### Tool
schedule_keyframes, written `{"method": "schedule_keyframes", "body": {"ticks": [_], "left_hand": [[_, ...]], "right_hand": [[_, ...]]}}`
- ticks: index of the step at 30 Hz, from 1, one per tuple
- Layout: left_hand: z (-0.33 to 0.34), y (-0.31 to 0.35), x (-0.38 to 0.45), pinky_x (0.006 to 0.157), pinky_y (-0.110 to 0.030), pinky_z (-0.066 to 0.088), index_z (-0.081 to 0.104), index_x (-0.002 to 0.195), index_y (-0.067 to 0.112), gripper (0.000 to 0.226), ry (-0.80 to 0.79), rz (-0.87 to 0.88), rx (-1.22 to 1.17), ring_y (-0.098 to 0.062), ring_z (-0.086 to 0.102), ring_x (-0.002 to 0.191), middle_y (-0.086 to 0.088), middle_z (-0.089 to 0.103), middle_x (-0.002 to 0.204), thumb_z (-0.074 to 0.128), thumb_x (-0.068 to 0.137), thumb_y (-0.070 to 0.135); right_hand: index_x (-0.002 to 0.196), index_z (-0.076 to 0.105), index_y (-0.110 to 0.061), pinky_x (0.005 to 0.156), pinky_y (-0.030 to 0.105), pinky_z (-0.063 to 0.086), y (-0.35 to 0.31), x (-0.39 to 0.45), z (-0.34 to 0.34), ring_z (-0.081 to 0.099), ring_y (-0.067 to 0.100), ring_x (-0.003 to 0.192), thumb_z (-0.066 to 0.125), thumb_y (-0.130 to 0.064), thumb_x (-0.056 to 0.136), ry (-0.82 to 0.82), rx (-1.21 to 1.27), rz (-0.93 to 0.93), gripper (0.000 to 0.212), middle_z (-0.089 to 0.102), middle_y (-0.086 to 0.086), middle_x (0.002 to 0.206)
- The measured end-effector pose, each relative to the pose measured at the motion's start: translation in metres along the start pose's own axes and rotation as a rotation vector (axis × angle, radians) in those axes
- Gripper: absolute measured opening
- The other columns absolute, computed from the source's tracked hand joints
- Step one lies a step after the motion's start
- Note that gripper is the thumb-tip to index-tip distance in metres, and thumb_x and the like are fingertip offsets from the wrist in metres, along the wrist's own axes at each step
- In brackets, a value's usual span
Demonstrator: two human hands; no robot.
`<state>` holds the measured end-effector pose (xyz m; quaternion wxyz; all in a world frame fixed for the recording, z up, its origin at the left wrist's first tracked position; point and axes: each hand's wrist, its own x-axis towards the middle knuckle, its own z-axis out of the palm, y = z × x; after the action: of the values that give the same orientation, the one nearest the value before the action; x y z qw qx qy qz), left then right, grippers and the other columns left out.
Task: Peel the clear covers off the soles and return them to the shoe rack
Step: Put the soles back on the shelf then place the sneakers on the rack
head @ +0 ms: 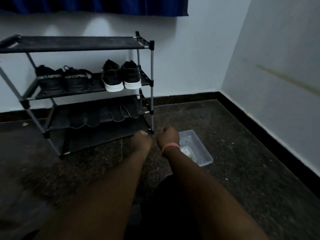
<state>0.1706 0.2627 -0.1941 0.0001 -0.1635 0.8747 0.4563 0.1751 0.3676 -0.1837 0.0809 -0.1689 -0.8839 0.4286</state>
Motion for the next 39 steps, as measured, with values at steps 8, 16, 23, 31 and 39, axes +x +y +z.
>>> {"method": "schedule_keyframes", "body": {"ticks": [8, 16, 23, 31, 39], "left_hand": [[0.123, -0.019, -0.004, 0.1, -0.033, 0.045, 0.065, 0.117, -0.004, 0.027, -0.24, -0.123, -0.048, -0.034, 0.061, 0.12, -0.022, 0.066, 0.124, 0.064, 0.093, 0.008], [0.193, -0.038, 0.022, 0.115, -0.041, 0.038, 0.049, 0.144, 0.003, 0.044, -0.417, -0.195, 0.079, -0.034, 0.047, 0.138, -0.017, 0.05, 0.15, 0.056, 0.103, 0.019], [0.226, -0.052, 0.039, 0.087, -0.035, 0.055, 0.044, 0.149, 0.006, 0.058, -0.443, -0.293, 0.089, -0.034, 0.054, 0.131, -0.018, 0.051, 0.148, 0.065, 0.096, 0.019], [0.202, -0.069, 0.069, 0.105, -0.038, 0.046, 0.058, 0.136, 0.002, 0.042, -0.318, -0.259, 0.516, -0.034, 0.056, 0.13, -0.019, 0.059, 0.139, 0.053, 0.099, 0.021], [0.165, -0.086, 0.094, 0.113, -0.042, 0.042, 0.057, 0.139, 0.005, 0.043, -0.235, -0.21, 0.62, -0.034, 0.05, 0.138, -0.016, 0.052, 0.149, 0.056, 0.1, 0.022]], "right_hand": [[0.108, 0.065, -0.005, 0.09, 0.033, 0.049, 0.127, 0.053, -0.024, 0.064, 0.032, 0.107, 0.054, -0.024, 0.093, 0.039, -0.094, 0.274, 0.027, 0.069, 0.014, 0.111], [0.121, 0.062, -0.001, 0.094, 0.037, 0.053, 0.216, 0.1, -0.044, 0.064, 0.031, 0.111, 0.055, -0.027, 0.093, -0.031, -0.322, 0.393, 0.039, 0.065, 0.018, 0.122], [0.122, 0.061, -0.002, 0.095, 0.039, 0.053, 0.245, 0.118, -0.038, 0.064, 0.03, 0.111, 0.061, -0.016, 0.088, -0.102, -0.35, 0.479, 0.036, 0.064, 0.018, 0.123], [0.11, 0.068, 0.001, 0.089, 0.035, 0.051, 0.249, 0.122, -0.016, 0.065, 0.033, 0.107, 0.059, -0.012, 0.088, -0.026, -0.317, 0.437, 0.027, 0.067, 0.021, 0.114], [0.113, 0.068, -0.003, 0.088, 0.033, 0.051, 0.206, 0.126, 0.021, 0.065, 0.033, 0.107, 0.057, -0.007, 0.086, -0.023, -0.213, 0.354, 0.03, 0.068, 0.02, 0.114]]}}
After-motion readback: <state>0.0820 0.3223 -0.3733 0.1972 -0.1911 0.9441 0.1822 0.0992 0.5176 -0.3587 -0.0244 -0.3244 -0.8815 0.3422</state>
